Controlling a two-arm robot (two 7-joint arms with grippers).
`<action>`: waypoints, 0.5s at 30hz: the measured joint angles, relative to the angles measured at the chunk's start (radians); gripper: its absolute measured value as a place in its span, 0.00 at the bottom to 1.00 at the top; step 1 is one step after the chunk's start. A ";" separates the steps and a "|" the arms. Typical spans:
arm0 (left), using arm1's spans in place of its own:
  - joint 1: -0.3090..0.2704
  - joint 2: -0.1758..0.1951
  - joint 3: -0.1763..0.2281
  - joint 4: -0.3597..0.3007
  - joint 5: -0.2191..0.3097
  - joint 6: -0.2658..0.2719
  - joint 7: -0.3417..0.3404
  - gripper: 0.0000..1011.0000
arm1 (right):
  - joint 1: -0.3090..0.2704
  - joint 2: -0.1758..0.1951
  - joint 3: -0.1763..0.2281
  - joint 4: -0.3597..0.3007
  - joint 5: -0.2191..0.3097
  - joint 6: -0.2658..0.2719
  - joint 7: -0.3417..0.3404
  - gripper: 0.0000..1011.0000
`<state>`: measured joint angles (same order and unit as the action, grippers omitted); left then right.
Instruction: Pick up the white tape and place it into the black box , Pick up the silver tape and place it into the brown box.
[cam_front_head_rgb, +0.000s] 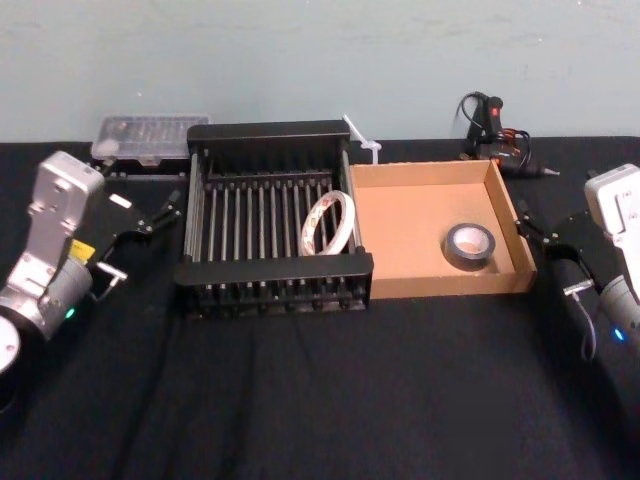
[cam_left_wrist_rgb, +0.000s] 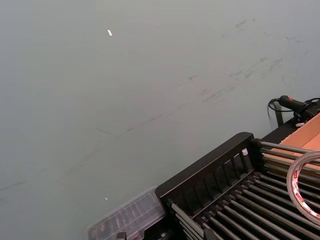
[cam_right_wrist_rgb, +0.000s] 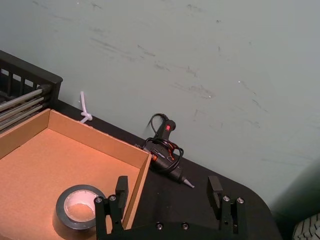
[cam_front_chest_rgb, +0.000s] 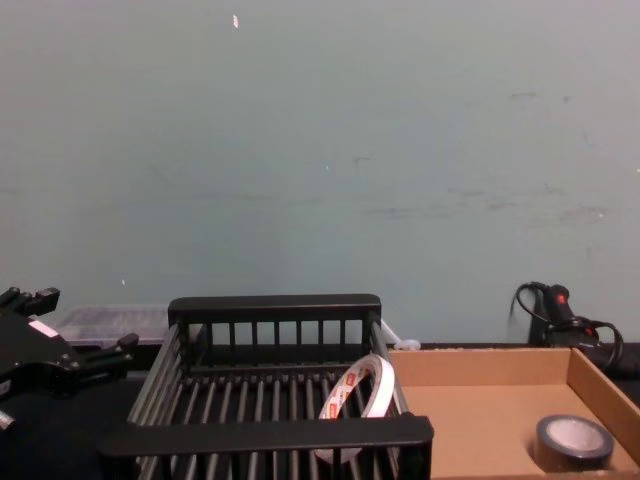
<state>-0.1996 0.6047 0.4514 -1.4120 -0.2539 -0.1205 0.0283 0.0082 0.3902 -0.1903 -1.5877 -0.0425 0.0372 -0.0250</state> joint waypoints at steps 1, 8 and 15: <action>0.000 0.000 0.000 0.000 0.000 0.000 0.000 0.99 | 0.000 0.000 0.000 0.000 0.000 0.000 0.000 0.99; 0.000 0.000 0.000 0.000 0.000 0.000 0.000 0.99 | 0.000 0.000 0.000 0.000 0.000 0.000 0.000 0.99; 0.000 0.000 0.000 0.000 0.000 0.000 0.000 0.99 | 0.000 0.000 0.000 0.000 0.000 0.000 0.000 0.99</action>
<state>-0.1996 0.6047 0.4514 -1.4120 -0.2539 -0.1205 0.0283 0.0081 0.3903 -0.1903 -1.5877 -0.0425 0.0372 -0.0251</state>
